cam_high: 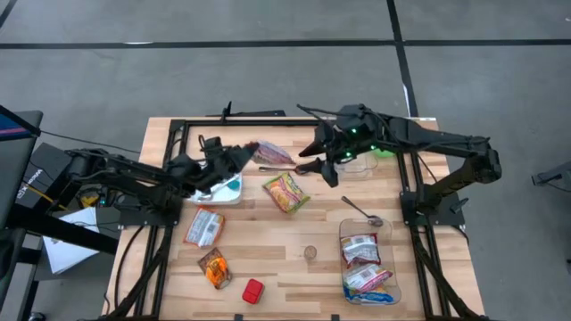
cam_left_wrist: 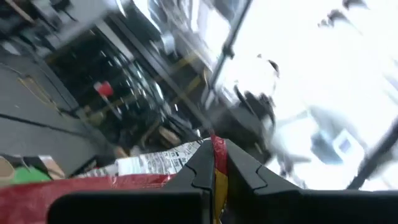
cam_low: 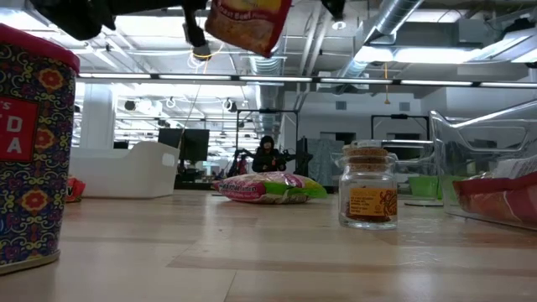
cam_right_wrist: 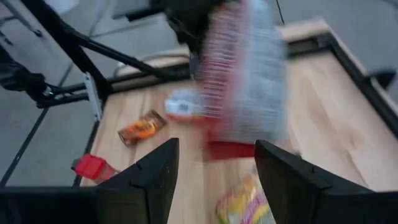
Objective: Pick & Place Food Item
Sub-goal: Put the red noodle pack into the bottom transparent bin
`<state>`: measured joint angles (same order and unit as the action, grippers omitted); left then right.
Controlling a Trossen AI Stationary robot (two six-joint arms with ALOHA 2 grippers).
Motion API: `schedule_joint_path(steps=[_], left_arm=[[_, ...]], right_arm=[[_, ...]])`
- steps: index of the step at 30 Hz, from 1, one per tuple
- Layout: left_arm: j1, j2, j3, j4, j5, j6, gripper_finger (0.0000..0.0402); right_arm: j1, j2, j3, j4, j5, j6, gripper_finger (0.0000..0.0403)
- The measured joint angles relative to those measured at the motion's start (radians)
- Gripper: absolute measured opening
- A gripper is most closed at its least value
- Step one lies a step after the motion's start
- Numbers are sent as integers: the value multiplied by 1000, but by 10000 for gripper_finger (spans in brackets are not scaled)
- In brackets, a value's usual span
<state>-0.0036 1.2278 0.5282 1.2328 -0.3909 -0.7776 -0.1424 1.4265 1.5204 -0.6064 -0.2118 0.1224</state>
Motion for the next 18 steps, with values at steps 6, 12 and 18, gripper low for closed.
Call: schedule_joint_path(steps=[6,12,18], left_arm=[[0,0,0,65,-126,-21,5],[0,-2,36,69,-141,-27,5],[0,-2,77,63,-141,-9,5]], right_arm=[[20,0,0,102,63,-41,205],[18,0,0,133,173,-78,205],[16,0,0,151,224,-119,205]])
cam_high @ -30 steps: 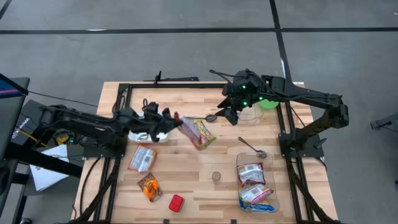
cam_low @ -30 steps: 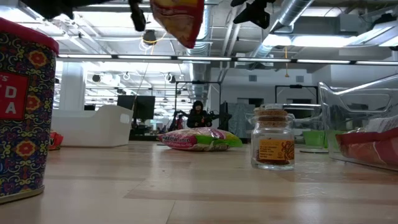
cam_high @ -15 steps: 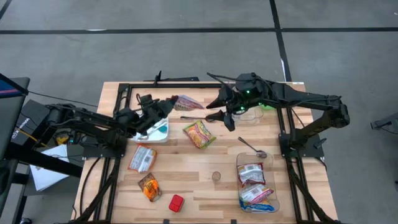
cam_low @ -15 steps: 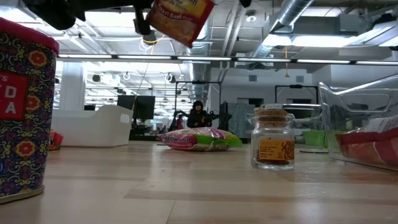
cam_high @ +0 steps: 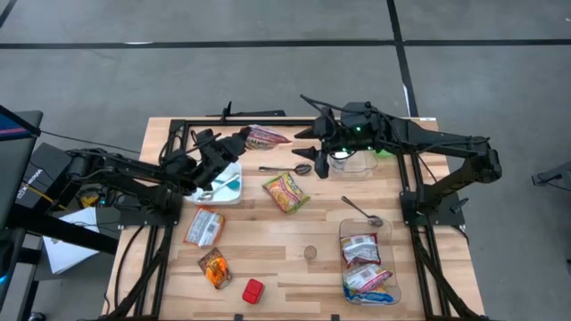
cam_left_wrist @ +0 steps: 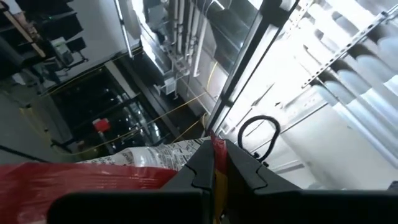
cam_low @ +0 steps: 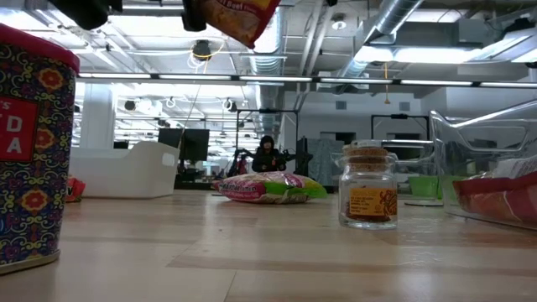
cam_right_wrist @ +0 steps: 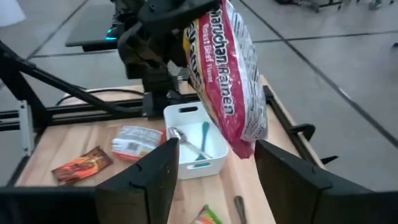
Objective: Pick & Place Food Item
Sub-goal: Put the red noodle pack into the bottom transparent bin
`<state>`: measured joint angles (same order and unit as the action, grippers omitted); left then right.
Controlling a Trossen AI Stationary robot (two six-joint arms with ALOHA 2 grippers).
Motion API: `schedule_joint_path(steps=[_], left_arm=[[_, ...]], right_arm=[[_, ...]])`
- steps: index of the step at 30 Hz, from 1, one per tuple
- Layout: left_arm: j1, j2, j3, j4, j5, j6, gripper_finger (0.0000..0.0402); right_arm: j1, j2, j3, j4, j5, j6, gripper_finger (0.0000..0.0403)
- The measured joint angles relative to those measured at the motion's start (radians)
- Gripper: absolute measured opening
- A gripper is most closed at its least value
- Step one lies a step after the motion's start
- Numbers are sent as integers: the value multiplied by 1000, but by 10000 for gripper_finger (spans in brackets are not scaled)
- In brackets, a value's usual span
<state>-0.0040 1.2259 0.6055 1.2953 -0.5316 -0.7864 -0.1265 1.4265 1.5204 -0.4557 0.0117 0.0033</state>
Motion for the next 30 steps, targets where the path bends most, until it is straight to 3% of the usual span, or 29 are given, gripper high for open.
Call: schedule_joint_path(steps=[30], left_arm=[[0,0,5,-25,9,-8,5]], right_arm=[[-5,99,0,102,12,-30,205]])
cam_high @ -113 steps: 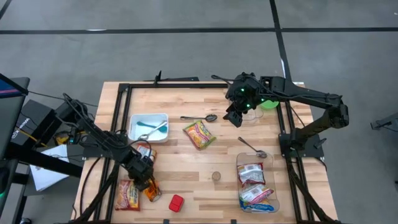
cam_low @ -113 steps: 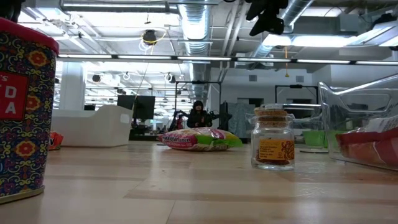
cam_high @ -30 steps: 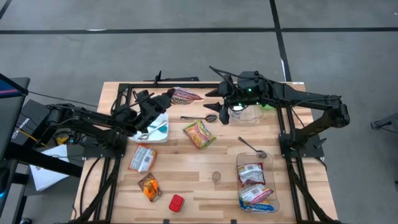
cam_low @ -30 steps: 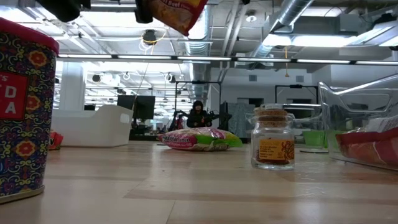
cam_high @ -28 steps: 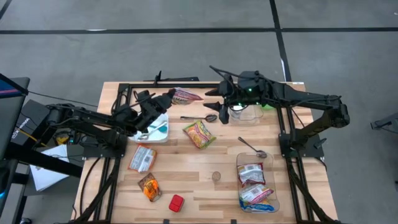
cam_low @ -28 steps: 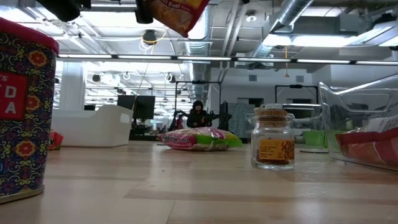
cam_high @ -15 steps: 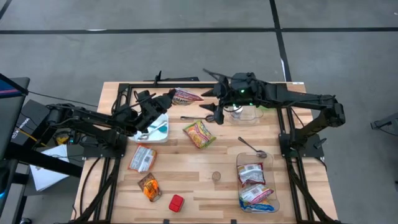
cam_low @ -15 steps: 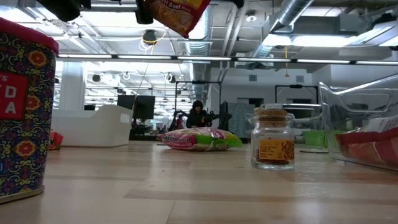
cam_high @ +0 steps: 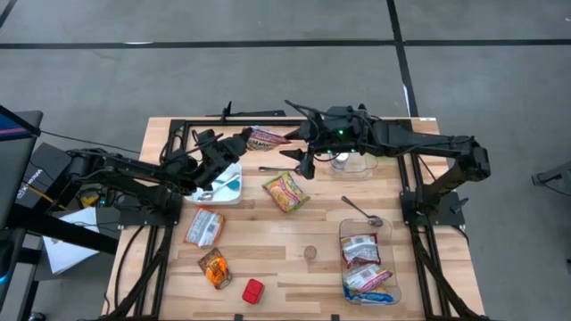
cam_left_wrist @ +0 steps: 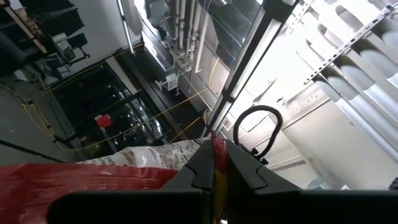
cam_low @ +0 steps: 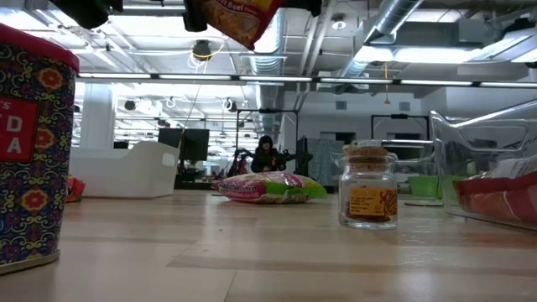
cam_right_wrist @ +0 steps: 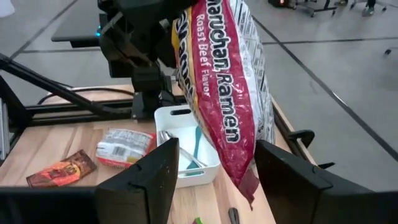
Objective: Pick & Place Food Item
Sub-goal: Put the red noodle pack into the bottom transparent bin
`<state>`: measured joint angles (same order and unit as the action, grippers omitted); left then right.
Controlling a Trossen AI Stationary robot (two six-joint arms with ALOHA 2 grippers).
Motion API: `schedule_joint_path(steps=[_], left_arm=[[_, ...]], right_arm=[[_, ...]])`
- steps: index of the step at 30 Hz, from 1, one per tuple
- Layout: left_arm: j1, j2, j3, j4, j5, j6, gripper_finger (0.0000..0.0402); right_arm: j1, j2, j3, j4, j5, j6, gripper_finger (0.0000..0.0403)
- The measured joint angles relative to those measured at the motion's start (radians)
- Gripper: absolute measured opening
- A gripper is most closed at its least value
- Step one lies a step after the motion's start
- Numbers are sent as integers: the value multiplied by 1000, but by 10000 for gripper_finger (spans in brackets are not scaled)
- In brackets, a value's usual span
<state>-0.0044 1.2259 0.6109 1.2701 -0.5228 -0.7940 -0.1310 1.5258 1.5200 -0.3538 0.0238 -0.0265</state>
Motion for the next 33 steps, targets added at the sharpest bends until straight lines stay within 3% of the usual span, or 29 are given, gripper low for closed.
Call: schedule_joint_path(steps=[7,11,14,20,26,33], left_arm=[[-1,0,0,-1,0,0,5],[-3,0,0,-4,1,0,5],[-3,0,0,-6,1,0,5],[-3,0,0,-7,12,1,6],[-3,0,0,-7,19,1,9],[-3,0,0,-11,19,2,47]], right_arm=[[-2,1,0,-3,0,5,203],[-2,1,0,-5,3,35,179],[-2,1,0,-13,4,45,136],[-2,1,0,-44,4,45,13],[-2,1,0,-45,4,53,3],[0,1,0,-47,4,53,1]])
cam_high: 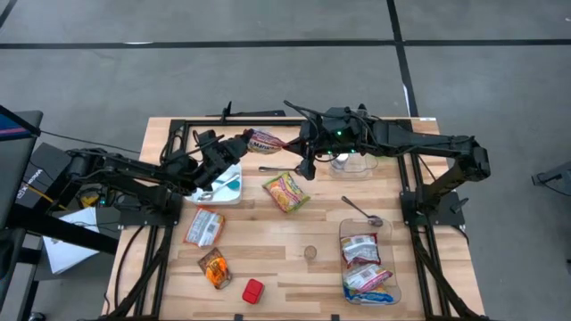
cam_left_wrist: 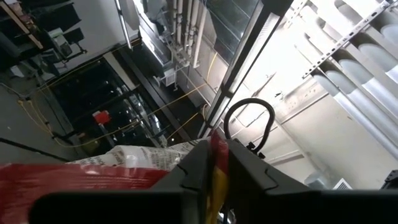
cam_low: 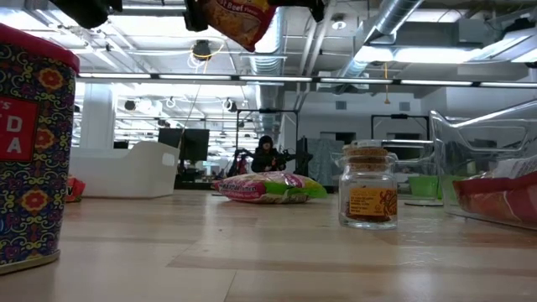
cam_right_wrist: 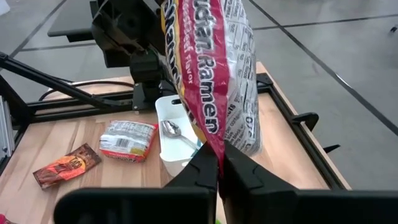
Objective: Pick & Place Food Item
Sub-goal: Put the red noodle pack into the bottom transparent bin
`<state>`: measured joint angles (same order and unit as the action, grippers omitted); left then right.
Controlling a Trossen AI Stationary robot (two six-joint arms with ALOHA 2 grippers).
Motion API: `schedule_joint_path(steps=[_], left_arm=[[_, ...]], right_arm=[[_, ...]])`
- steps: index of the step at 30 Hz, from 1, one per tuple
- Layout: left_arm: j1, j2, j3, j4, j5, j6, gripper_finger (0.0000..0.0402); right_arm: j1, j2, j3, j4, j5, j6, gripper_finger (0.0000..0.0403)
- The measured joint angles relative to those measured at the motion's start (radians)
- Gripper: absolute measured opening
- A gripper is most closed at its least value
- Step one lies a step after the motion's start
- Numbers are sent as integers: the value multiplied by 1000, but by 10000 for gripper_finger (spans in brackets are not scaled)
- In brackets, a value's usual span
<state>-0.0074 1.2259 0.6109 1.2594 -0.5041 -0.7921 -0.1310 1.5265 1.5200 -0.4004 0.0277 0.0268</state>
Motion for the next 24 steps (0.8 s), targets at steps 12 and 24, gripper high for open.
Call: schedule_joint_path(steps=[12,24], left_arm=[[7,0,0,-1,-24,60,205],[8,-47,0,-7,-28,168,286]], right_arm=[[0,0,0,0,0,11,0],[-2,-1,0,-40,1,10,0]])
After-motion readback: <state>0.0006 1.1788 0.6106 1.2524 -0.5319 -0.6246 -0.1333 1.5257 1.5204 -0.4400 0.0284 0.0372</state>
